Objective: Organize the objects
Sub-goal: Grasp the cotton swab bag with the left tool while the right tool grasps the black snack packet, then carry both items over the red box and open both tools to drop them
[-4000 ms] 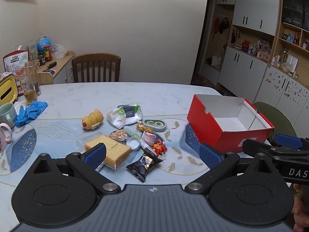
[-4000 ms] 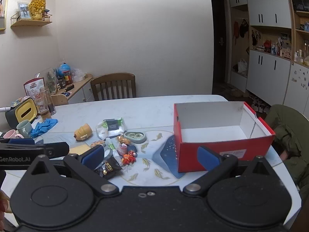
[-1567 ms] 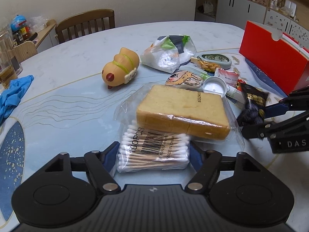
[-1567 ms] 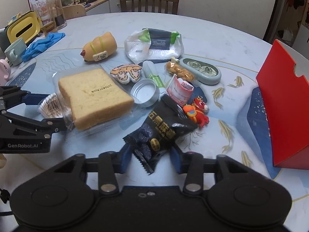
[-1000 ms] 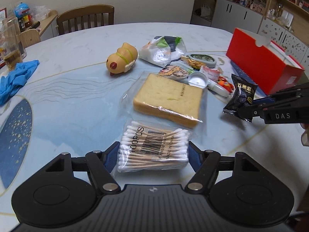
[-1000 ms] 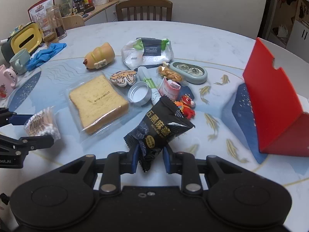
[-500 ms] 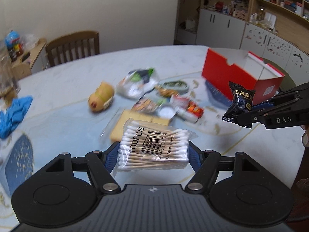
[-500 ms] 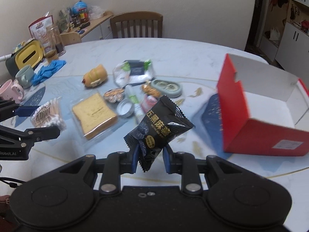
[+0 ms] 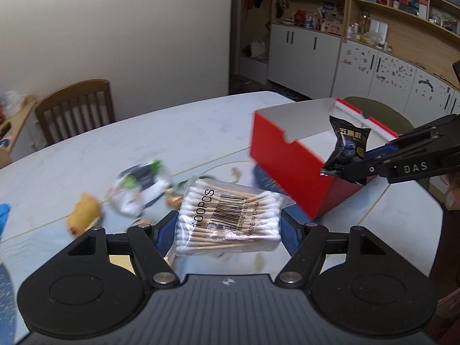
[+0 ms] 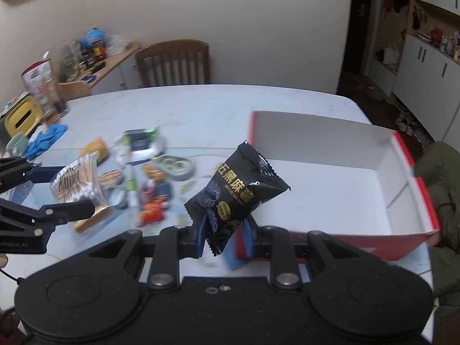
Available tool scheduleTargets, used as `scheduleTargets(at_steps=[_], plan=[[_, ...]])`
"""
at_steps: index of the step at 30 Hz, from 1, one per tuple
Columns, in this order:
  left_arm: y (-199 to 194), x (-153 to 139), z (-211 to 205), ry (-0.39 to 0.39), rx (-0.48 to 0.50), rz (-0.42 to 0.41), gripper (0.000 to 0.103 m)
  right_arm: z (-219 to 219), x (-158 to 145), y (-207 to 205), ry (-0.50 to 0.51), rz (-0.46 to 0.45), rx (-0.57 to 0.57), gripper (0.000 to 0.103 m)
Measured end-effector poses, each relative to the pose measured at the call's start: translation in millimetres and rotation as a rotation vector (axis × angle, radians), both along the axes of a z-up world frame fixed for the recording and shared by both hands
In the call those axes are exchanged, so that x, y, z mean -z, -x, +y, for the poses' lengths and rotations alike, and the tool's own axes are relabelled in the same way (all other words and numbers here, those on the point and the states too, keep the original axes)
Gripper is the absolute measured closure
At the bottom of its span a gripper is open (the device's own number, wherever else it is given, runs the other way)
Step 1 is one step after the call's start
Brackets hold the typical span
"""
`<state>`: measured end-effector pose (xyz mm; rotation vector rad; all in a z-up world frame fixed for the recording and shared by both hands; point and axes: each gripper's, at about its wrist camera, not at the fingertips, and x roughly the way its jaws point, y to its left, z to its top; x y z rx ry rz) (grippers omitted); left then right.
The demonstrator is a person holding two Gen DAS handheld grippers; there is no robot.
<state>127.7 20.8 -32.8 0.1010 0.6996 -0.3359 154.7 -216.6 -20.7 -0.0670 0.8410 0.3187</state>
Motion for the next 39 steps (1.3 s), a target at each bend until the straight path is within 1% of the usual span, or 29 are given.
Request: scheduleTargets(at_steps=[7, 13, 19, 24, 28, 31, 36, 39], plan=[[-35.8, -6.8, -70.5, -0.008, 0.054, -0.009, 0.032, -54.0, 4.9, -26.4, 0.013, -0.001, 0.034, 0.078], [-70.4, -8.3, -128.7, -0.028, 0.099, -0.004, 0.032, -97.4, 13.9, -49.5, 0.002, 0.014, 0.07, 0.078], [-105.3, 0.0, -183.0, -0.068, 0.147, 0.025, 0.031, -129.6, 25.5, -69.3, 0.02, 0.035, 0.085, 0.078], [-134.4, 16.0, -217.1, -0.109, 0.168, 0.072, 0.031, -144.9, 39.5, -85.8, 0.029, 0.071, 0.082, 0.078], [-159.0, 34.1, -236.0, -0.125, 0.176, 0.147, 0.031, -151.5, 52.4, -100.2, 0.037, 0.133, 0.071, 0.078], [-174.9, 48.3, -252.3, -0.166, 0.175, 0.2, 0.031, -150.6, 64.0, -112.0, 0.056, 0.192, 0.05, 0.078], [-193.5, 69.6, -271.7, -0.236, 0.184, 0.269, 0.031, -146.6, 86.2, -130.2, 0.079, 0.316, 0.02, 0.078], [-200.8, 79.7, -279.4, -0.283, 0.199, 0.3, 0.031, -144.1, 93.8, -133.5, 0.101, 0.338, 0.005, 0.081]])
